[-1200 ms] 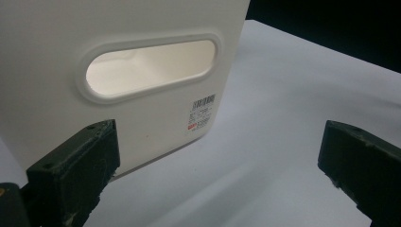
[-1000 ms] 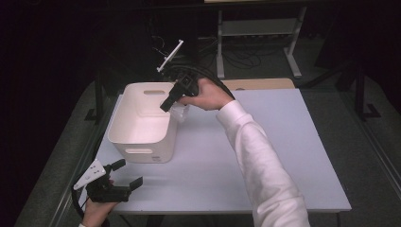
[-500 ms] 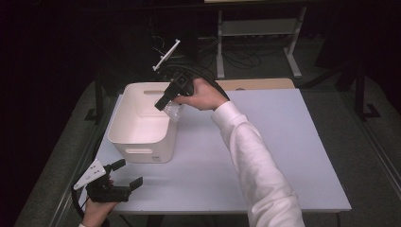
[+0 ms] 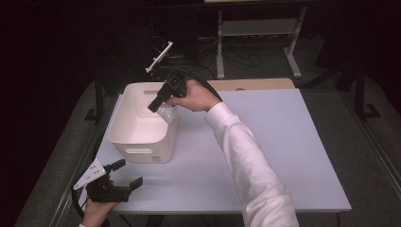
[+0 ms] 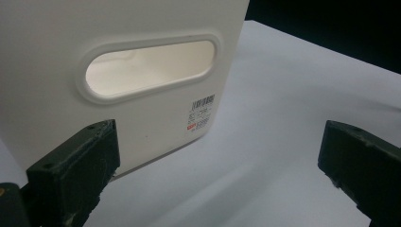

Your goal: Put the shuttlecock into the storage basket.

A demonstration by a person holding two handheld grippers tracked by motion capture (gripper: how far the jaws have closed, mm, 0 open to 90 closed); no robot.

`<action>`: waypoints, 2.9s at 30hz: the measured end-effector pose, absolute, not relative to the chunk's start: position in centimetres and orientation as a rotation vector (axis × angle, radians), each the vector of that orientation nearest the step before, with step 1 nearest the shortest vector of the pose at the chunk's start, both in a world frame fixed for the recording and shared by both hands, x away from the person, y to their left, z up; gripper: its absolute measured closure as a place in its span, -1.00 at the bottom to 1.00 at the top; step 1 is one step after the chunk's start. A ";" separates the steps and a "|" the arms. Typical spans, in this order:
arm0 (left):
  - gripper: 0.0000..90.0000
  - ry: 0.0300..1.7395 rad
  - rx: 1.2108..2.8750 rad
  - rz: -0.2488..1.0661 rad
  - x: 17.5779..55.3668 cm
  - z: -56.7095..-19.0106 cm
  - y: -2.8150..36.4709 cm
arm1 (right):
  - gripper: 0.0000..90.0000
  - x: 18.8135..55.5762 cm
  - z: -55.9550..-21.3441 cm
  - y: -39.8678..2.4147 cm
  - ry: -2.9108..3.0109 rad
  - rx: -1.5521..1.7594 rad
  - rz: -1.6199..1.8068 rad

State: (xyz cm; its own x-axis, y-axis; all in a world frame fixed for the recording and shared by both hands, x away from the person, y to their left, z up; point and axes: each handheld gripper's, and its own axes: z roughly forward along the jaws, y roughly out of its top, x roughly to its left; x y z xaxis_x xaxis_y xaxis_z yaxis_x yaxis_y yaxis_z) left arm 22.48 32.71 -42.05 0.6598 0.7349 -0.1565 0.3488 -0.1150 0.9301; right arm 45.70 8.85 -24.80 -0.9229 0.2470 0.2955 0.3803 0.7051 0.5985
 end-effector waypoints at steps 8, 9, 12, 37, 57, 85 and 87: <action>-1.00 0.886 1.715 0.412 22.4 -42.0 32.7 | 0.41 45.8 -25.0 10.0 -2.706 -0.489 -1.035; -1.00 0.886 1.715 0.412 22.4 -42.0 32.7 | 0.41 45.8 -25.1 10.2 -2.702 -0.487 -1.040; -1.00 0.885 1.715 0.412 22.4 -42.0 32.7 | 0.41 45.8 -25.2 10.6 -2.695 -0.502 -1.045; -1.00 0.886 1.723 0.418 22.4 -42.0 32.7 | -1.00 46.4 -25.4 5.7 -2.700 -0.637 -1.241; -1.00 0.890 1.725 0.416 22.5 -42.1 32.6 | -1.00 45.7 -26.9 0.3 -2.724 -0.743 -1.292; -1.00 0.909 1.735 0.423 22.7 -42.3 32.7 | -1.00 44.1 -29.2 -4.8 -2.664 -0.821 -1.347; -1.00 0.910 1.729 0.424 22.7 -42.3 32.6 | -1.00 44.0 -29.4 -5.2 -2.664 -0.830 -1.349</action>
